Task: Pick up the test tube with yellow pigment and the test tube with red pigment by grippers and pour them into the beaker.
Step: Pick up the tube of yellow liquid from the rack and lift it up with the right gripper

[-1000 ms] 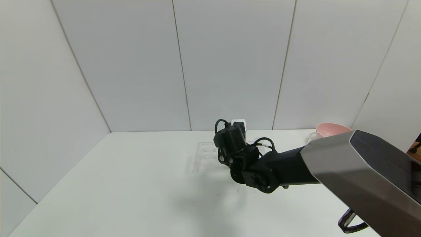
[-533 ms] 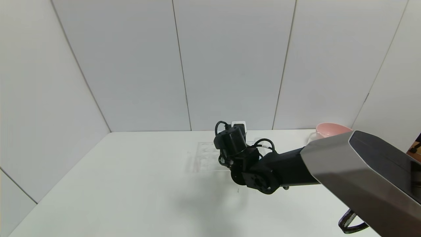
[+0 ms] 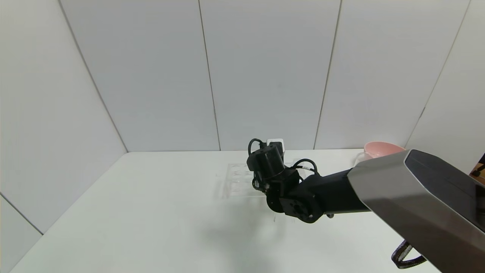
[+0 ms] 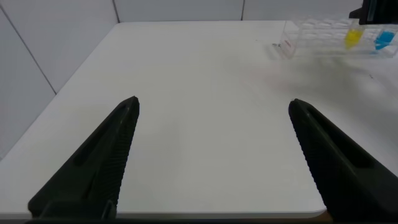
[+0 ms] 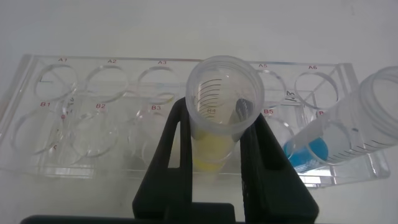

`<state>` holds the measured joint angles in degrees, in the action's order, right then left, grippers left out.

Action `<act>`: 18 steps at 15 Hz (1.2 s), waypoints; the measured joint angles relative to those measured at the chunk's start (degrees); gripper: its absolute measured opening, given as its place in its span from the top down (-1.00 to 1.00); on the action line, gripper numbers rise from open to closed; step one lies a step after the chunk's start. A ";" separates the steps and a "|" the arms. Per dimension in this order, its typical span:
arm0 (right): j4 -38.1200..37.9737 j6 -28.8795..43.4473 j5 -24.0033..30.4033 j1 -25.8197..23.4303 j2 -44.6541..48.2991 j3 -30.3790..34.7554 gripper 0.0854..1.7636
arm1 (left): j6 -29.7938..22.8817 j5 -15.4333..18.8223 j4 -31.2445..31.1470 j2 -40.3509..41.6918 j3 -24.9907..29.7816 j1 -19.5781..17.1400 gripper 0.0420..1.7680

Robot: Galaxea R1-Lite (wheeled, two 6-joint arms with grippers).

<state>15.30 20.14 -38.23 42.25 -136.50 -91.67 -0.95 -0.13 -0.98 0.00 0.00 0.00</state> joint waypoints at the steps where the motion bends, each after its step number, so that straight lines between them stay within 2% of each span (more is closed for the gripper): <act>1: -0.02 0.00 0.00 0.00 0.02 0.00 0.50 | 0.02 -0.02 0.00 0.00 0.00 0.00 -0.94; 7: -0.77 -0.62 0.11 -0.46 0.72 0.09 0.50 | 0.00 0.00 0.00 0.00 0.00 0.00 -0.94; 18: -4.08 -2.79 0.71 -0.48 9.35 0.96 0.50 | 0.00 -0.02 0.00 0.00 0.00 0.00 -0.94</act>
<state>11.22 17.35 -37.52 41.78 -127.15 -90.71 -0.95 -0.16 -0.98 0.00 0.00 0.00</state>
